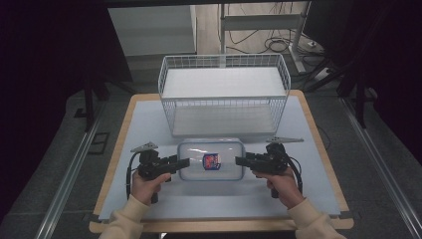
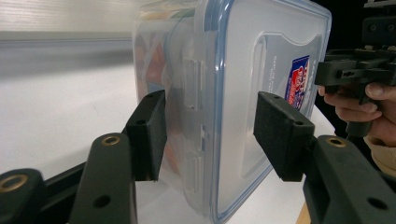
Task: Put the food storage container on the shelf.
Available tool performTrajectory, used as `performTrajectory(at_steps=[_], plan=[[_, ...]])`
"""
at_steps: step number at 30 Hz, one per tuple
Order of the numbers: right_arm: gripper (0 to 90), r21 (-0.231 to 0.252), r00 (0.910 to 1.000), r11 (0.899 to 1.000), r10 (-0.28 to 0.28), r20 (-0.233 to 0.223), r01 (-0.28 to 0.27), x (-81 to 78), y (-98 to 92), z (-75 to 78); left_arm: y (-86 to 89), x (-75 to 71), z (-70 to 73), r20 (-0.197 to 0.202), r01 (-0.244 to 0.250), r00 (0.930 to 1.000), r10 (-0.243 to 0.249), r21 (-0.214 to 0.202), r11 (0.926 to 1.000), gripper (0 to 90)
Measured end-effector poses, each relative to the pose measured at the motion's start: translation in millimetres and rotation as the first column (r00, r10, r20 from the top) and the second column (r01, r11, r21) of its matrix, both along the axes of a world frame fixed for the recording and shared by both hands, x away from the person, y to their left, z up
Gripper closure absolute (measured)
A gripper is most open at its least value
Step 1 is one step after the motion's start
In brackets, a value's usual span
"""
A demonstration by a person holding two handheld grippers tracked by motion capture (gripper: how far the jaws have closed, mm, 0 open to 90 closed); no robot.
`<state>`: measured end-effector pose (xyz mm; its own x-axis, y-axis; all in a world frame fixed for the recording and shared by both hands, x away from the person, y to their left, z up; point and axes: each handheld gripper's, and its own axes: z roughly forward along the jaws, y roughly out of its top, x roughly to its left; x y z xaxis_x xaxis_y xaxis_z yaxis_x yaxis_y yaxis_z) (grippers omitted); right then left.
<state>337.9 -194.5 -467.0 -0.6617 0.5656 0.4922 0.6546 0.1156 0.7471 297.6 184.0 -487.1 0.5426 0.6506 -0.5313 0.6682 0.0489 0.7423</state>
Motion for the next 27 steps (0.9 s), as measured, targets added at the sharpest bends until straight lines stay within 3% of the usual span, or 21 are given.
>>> performTrajectory(at_steps=[11, 19, 27], plan=[[50.5, 0.013, 0.9991, 1.000, -0.012, 0.040, 0.011, 3.9, -5.9, 18.1, -5.6, 10.9, 25.7, 0.040, 0.013, 0.9991, -0.014, 0.020, 0.9997, 45.3], [50.5, 0.008, 0.9962, 1.000, -0.015, 0.086, 0.014, 10.1, -9.1, 43.2, -8.5, 19.5, 48.6, 0.064, 0.019, 0.9977, -0.019, 0.010, 0.9998, 45.4], [50.5, 0.023, 0.9926, 1.000, -0.015, 0.120, 0.012, 17.1, -10.9, 66.9, -10.2, 25.7, 76.8, 0.103, 0.013, 0.9945, -0.016, 0.030, 0.9995, 45.4]])
